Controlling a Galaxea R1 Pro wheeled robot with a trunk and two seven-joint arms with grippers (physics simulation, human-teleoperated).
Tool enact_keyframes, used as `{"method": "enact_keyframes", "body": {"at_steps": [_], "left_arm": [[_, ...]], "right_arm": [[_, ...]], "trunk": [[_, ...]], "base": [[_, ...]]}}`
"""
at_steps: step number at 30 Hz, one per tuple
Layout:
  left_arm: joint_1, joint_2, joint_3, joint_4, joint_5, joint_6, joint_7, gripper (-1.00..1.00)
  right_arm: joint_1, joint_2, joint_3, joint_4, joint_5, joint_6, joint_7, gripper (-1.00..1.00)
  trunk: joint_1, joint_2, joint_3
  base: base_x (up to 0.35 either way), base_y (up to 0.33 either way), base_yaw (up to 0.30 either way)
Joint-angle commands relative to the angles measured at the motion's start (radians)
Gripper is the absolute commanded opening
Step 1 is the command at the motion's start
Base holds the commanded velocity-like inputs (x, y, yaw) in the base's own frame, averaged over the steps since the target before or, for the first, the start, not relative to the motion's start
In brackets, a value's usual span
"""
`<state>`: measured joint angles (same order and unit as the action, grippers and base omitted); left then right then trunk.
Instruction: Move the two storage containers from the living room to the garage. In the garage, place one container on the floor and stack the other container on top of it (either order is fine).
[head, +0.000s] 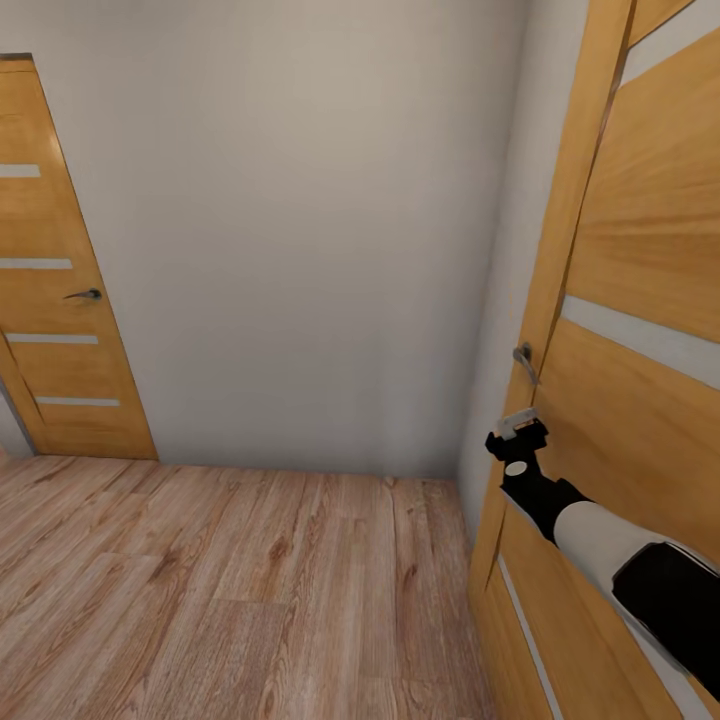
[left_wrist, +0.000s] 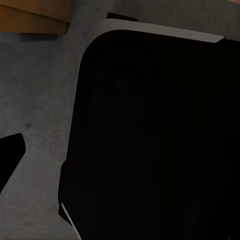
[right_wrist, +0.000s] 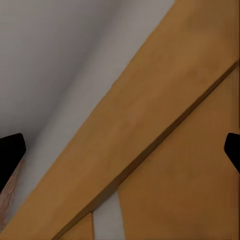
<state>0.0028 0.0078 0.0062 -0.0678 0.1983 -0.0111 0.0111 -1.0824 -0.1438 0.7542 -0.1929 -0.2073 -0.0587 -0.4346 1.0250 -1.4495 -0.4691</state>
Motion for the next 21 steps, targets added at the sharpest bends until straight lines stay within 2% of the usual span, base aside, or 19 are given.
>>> {"method": "enact_keyframes", "body": {"at_steps": [1,14,19,21], "left_arm": [[0.000,0.000,0.000,-0.002,0.006,-0.001,0.001,1.00],[0.000,0.000,0.000,-0.002,0.006,-0.001,0.001,1.00],[0.000,0.000,0.000,-0.002,0.006,-0.001,0.001,1.00],[0.000,0.000,0.000,-0.002,0.006,-0.001,0.001,1.00]], "right_arm": [[-0.001,-0.004,0.007,0.000,-0.011,-0.004,-0.002,1.00],[-0.001,-0.017,0.002,0.000,-0.011,-0.007,0.008,1.00],[-0.001,-0.014,0.001,0.000,-0.011,-0.009,0.008,1.00],[-0.001,-0.005,0.003,0.000,-0.012,-0.008,0.008,1.00]], "trunk": [[0.000,0.000,-0.001],[0.000,0.000,-0.001],[0.000,0.000,-0.001],[0.000,0.000,-0.001]], "base": [[0.000,0.000,0.000],[0.000,0.000,0.000],[0.000,0.000,0.000],[0.000,0.000,0.000]]}}
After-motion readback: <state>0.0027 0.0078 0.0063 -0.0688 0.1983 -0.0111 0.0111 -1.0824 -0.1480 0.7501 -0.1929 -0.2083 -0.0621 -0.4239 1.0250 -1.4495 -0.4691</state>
